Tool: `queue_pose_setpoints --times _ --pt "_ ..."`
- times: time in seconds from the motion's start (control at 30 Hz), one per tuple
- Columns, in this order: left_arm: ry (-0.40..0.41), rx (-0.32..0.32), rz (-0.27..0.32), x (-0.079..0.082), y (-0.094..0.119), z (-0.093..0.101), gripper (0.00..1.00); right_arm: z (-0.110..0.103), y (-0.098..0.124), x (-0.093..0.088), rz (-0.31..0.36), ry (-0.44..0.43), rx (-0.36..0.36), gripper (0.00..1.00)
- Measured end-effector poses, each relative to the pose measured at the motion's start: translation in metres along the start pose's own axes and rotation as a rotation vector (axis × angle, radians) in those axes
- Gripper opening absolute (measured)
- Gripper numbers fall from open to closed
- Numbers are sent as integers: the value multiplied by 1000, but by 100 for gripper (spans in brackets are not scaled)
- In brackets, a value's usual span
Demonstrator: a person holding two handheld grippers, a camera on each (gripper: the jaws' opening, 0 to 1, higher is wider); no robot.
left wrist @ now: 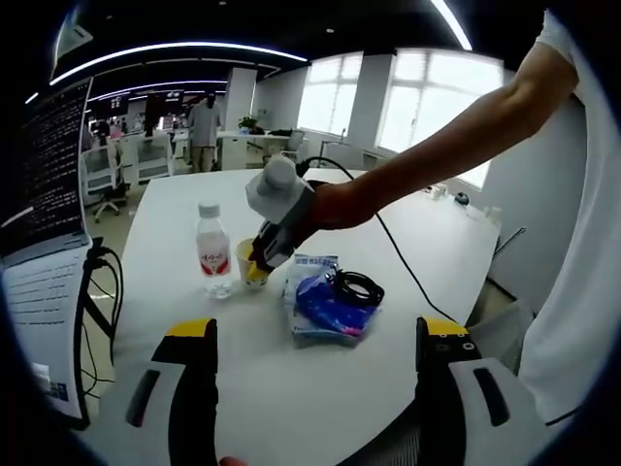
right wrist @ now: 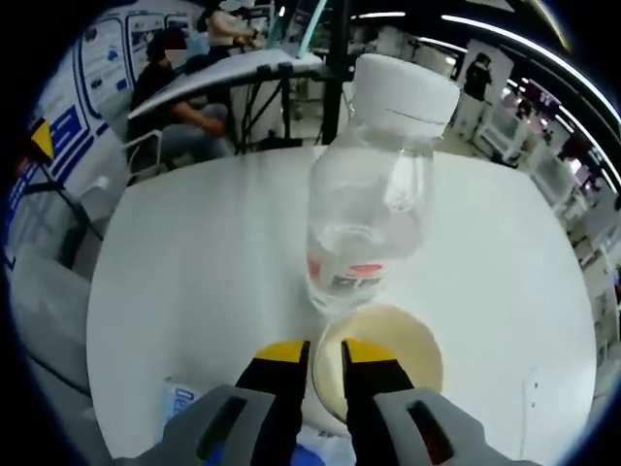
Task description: Arrange the tabletop items into an orderly group along one side of the table until the central work area is clear of visible clutter.
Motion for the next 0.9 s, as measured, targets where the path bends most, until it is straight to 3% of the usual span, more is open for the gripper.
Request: queue_pose_setpoints --times 0.5,0.9 --pt "-16 -9 -6 0 -1 4 84 -3 16 3 25 37 1 19" --pt "-31 -22 -14 -1 -2 11 84 -7 36 3 80 11 0 23"
Point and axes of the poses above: the point that each gripper's makers call its tool centre point, and the gripper's own axes: y roughly backward along the fingers, z roughly to its right, x roughly out of its top, the point moved 5 cm from there along y, roughly backward along the fingers, and after that the axes turned 12 degrees about x, right-handed, at the moved point
